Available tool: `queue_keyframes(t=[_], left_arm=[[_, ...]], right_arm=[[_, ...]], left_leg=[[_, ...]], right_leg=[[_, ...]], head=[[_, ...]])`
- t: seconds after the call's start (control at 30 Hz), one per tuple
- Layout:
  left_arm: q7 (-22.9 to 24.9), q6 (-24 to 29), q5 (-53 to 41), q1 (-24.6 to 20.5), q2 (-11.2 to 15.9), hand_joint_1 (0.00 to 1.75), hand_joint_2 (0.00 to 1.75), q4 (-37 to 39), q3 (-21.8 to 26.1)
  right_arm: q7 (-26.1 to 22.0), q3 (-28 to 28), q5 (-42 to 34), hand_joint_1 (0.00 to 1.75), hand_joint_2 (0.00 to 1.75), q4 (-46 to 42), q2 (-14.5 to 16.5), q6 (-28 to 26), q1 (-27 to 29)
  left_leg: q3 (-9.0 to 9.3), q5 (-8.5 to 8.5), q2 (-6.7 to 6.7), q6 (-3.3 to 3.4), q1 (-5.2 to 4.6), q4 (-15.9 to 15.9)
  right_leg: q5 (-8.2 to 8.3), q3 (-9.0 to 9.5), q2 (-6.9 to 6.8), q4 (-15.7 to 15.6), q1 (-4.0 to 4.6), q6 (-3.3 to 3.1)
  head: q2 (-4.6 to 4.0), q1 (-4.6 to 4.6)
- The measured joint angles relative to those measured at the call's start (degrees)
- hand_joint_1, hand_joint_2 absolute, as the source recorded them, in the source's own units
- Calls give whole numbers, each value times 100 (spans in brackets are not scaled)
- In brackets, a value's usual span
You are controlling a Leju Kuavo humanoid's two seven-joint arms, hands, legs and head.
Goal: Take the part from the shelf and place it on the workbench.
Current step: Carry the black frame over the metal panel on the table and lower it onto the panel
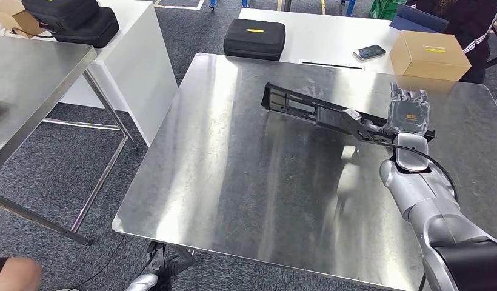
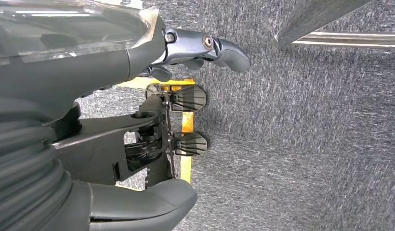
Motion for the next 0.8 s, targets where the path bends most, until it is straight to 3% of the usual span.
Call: queue_keyframes(t=[0.03,0.27,0.37,0.47,0.53,0.8], left_arm=[[0,0,1,-5,0,0,0,7,0],[32,22,4,-37,-1,0,0,51,0],[35,87,25,-43,-1,0,0,72,0],[27,107,70,-44,3,0,0,88,0],[25,102,84,-44,5,0,0,97,0],[26,102,107,-41,28,0,0,136,0]], right_arm=[[-15,-11,-14,0,0,9,-1,-3,-4],[-314,-70,-210,0,0,-6,13,-25,-8],[-949,-209,-1092,0,0,-221,142,273,29],[-1539,-447,-2806,0,0,-819,358,1315,208],[-1651,-555,-3547,0,0,-1243,473,1800,364],[-1632,-626,-3997,0,0,-1965,549,1950,550]], left_leg=[[0,0,0,0,0,0],[-1,0,0,0,0,0],[-1,0,7,0,-1,0],[5,0,16,0,1,-1],[5,0,10,-1,3,-1],[3,1,3,-1,5,-1]], right_leg=[[0,0,0,0,0,0],[0,2,0,0,-1,0],[0,2,4,1,0,0],[0,2,9,1,1,0],[0,1,5,0,2,0],[-1,3,-2,0,2,-1]], head=[[0,1],[0,1],[0,1],[0,-1],[0,-3],[0,1]])
